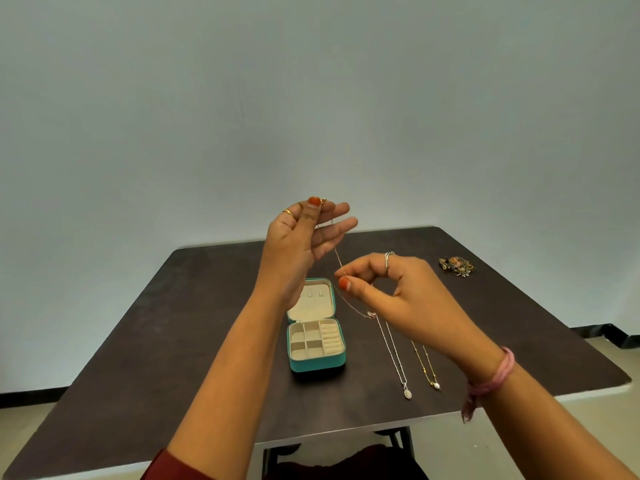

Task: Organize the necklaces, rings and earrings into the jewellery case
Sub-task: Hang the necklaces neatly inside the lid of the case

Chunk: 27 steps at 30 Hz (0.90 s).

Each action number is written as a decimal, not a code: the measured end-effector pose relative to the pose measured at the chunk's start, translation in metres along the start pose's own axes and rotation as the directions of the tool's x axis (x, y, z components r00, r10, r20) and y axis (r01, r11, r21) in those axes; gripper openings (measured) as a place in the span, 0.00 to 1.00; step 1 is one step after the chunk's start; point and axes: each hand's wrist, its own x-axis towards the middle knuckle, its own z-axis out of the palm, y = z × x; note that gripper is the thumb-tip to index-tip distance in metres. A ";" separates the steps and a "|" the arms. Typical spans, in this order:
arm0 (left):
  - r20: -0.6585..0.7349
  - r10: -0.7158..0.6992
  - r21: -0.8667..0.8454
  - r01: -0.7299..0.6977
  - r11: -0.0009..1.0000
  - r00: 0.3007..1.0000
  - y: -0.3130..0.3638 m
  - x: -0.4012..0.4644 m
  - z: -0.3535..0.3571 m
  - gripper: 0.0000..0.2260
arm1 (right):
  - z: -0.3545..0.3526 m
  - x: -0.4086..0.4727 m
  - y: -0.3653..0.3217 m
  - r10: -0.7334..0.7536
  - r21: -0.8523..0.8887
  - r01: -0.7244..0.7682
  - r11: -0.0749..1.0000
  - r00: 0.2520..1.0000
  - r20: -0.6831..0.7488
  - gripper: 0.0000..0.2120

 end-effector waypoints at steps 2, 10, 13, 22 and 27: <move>0.025 -0.008 0.075 0.006 0.997 1.000 -0.002 -0.001 0.002 0.11 | -0.006 0.003 -0.003 0.032 0.055 -0.031 0.998 0.999 -0.012 0.05; 0.154 -0.061 0.280 0.016 0.960 0.986 -0.007 -0.005 0.000 0.10 | -0.027 0.011 -0.011 0.070 0.279 -0.081 0.957 0.996 0.050 0.05; 0.181 -0.071 0.336 0.007 0.942 0.981 -0.008 -0.008 -0.001 0.11 | -0.027 0.012 -0.009 0.099 0.400 -0.111 0.910 0.994 0.051 0.05; 0.229 -0.211 0.130 0.185 0.974 0.950 -0.004 -0.004 -0.003 0.10 | -0.025 0.020 0.001 0.185 0.421 -0.169 0.891 0.983 0.005 0.06; 0.312 -0.342 0.136 0.314 0.939 0.886 -0.001 -0.005 -0.006 0.10 | -0.024 0.023 0.006 0.179 0.454 -0.148 0.878 0.984 -0.026 0.04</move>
